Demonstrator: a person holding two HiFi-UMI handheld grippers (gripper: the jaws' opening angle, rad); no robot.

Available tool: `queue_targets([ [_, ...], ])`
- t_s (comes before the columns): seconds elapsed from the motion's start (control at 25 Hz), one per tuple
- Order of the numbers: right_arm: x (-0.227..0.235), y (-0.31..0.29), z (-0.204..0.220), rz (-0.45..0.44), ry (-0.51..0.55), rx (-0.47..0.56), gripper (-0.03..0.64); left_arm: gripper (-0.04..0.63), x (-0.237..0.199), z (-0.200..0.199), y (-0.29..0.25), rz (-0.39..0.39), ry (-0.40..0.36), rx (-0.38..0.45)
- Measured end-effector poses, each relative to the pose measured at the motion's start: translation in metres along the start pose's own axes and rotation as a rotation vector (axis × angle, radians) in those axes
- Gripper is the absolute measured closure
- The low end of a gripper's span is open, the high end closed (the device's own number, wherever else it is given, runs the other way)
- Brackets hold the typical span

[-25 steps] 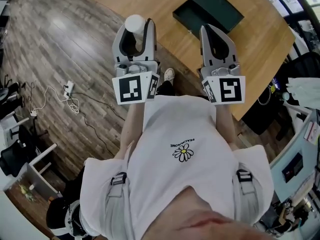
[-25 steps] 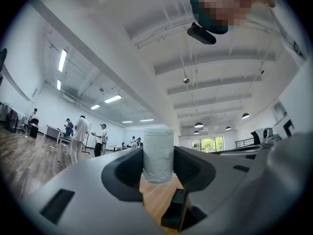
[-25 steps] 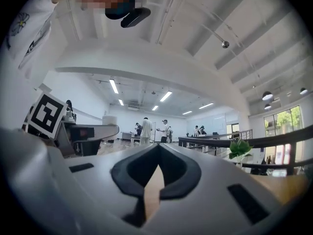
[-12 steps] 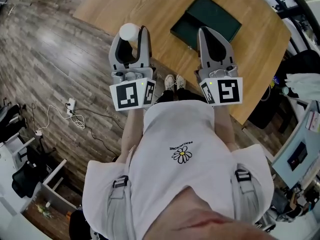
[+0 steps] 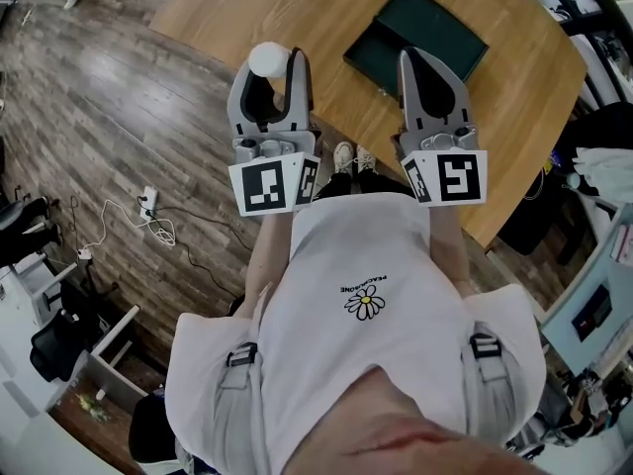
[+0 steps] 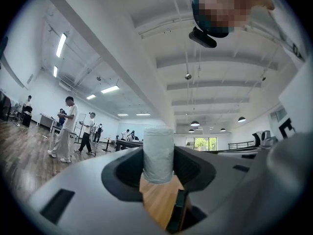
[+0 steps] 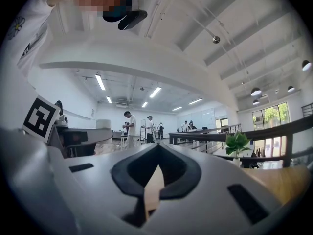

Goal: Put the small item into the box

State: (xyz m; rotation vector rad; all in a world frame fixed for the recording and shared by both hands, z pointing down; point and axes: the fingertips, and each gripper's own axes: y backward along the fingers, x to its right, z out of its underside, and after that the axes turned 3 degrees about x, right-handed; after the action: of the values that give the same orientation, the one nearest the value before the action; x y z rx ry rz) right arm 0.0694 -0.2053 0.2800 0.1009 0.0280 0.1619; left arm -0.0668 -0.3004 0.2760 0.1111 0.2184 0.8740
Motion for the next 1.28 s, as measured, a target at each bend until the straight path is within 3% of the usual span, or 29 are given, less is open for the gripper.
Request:
queue_targets([
  [0.28, 0.011, 0.003, 0.003, 0.017, -0.001, -0.008, 0.611, 0.410, 0.010, 0.003, -0.010, 0.028, -0.023, -0.006],
  [0.52, 0.029, 0.008, 0.000, 0.053, 0.009, -0.002, 0.611, 0.410, 0.031, 0.009, -0.039, 0.126, -0.114, -0.047],
  [0.76, 0.053, 0.028, -0.002, 0.158, 0.016, -0.013, 0.611, 0.411, 0.087, 0.017, -0.082, 0.412, -0.260, -0.127],
  [0.92, 0.070, 0.047, 0.001, 0.216, 0.006, -0.021, 0.611, 0.411, 0.132, 0.034, -0.092, 0.634, -0.438, -0.196],
  [1.28, 0.095, 0.086, 0.026, 0.319, -0.009, -0.075, 0.611, 0.414, 0.196, 0.135, -0.084, 0.980, -0.809, -0.411],
])
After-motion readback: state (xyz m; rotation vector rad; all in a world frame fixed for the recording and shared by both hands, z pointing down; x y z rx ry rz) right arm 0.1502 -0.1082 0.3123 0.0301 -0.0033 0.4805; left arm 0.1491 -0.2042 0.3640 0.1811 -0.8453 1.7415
